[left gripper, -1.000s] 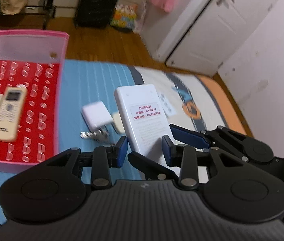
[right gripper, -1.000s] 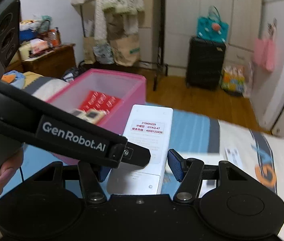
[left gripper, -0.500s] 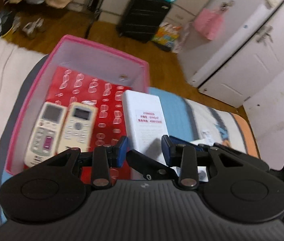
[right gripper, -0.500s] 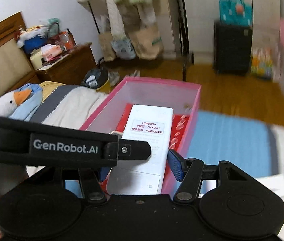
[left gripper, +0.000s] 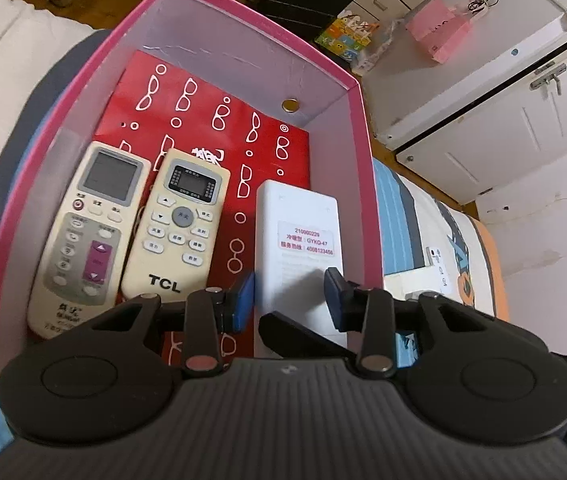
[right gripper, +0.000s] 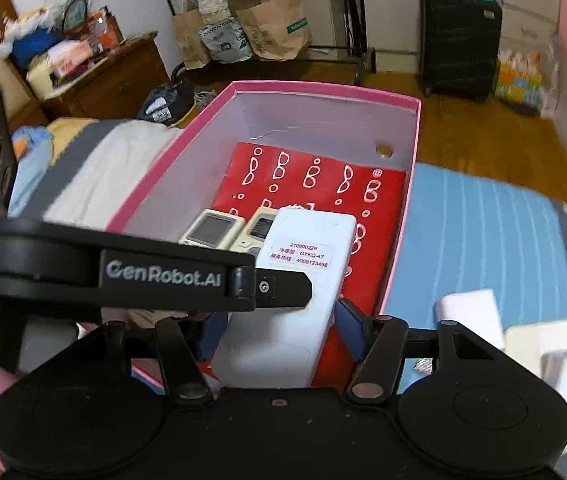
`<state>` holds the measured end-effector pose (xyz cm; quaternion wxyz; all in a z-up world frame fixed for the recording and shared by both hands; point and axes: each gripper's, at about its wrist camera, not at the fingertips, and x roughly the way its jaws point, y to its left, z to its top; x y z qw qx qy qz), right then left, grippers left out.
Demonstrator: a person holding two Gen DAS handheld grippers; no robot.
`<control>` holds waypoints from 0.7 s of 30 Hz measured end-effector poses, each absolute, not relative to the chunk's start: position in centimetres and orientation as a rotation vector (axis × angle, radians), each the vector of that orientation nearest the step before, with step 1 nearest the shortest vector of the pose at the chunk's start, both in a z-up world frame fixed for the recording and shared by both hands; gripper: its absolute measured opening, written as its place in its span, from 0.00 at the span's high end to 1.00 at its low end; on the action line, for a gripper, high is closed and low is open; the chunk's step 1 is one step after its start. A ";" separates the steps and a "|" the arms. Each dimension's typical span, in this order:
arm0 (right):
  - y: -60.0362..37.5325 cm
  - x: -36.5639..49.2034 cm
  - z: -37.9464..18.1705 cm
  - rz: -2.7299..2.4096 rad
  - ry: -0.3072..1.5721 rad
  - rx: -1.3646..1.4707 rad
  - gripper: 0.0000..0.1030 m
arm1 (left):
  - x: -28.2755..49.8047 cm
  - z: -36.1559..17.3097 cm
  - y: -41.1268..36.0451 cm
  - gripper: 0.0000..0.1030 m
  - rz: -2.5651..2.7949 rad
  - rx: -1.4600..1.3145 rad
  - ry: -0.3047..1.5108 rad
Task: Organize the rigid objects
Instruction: 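Lower the power bank into the pink box and open the right tool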
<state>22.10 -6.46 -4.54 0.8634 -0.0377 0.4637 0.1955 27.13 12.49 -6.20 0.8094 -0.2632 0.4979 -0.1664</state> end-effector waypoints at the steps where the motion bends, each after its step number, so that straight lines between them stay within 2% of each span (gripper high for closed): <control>1: -6.2 22.0 -4.4 0.415 0.961 -0.106 0.37 | 27.3 -6.5 12.4 0.68 -0.347 -0.555 1.079; 5: -6.4 20.9 -3.3 0.454 0.930 -0.125 0.38 | 27.1 -6.4 11.7 0.67 -0.327 -0.509 1.098; 15: -15.4 15.7 1.8 0.605 0.736 -0.003 0.38 | 22.8 1.1 7.1 0.48 -0.386 -0.238 0.973; 21: -20.5 12.4 2.7 0.512 0.703 -0.117 0.38 | 19.8 4.1 2.8 0.46 -0.477 -0.149 0.919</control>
